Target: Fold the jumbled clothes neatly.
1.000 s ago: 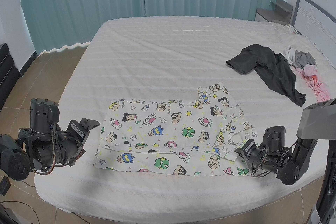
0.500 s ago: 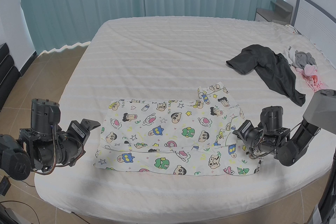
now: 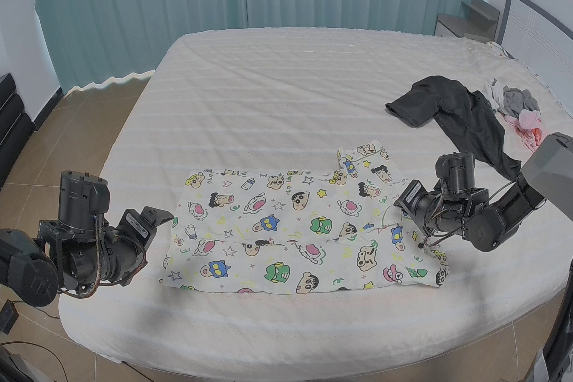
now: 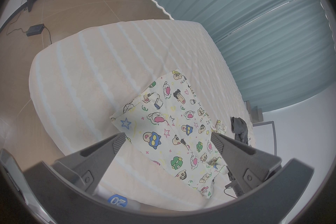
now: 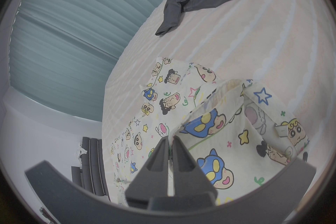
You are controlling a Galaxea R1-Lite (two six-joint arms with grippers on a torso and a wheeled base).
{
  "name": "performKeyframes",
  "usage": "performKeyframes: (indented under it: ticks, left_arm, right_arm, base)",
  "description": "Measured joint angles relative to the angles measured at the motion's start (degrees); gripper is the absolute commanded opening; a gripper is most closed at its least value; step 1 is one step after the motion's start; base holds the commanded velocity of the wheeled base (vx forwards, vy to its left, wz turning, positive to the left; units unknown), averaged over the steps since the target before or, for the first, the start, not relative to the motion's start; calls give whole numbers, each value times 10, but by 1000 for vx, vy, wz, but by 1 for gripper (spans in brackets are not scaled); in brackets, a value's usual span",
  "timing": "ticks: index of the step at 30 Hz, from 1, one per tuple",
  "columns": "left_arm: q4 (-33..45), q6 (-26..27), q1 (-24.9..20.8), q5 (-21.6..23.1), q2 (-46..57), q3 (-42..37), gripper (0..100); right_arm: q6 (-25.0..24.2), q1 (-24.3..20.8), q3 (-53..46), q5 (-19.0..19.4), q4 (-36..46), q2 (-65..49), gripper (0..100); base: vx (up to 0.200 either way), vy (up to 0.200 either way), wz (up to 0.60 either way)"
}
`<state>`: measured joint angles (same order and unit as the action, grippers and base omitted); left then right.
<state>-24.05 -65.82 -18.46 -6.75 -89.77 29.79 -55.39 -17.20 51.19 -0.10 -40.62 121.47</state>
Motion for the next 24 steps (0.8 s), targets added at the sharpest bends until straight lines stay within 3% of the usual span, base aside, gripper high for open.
performKeyframes:
  ticks: [8, 17, 24]
  left_arm:
    - [0, 0, 0, 0, -2, 0, 100]
    - [0, 0, 0, 0, -3, 0, 100]
    - [0, 0, 0, 0, -3, 0, 100]
  right_arm:
    - [17, -8, -8, -20, 20, -18, 0]
    - [17, -51, -46, -58, 94, -72, 0]
    - [15, -84, -74, -117, 134, -101, 0]
  base:
    - [0, 0, 0]
    - [0, 0, 0]
    - [0, 0, 0]
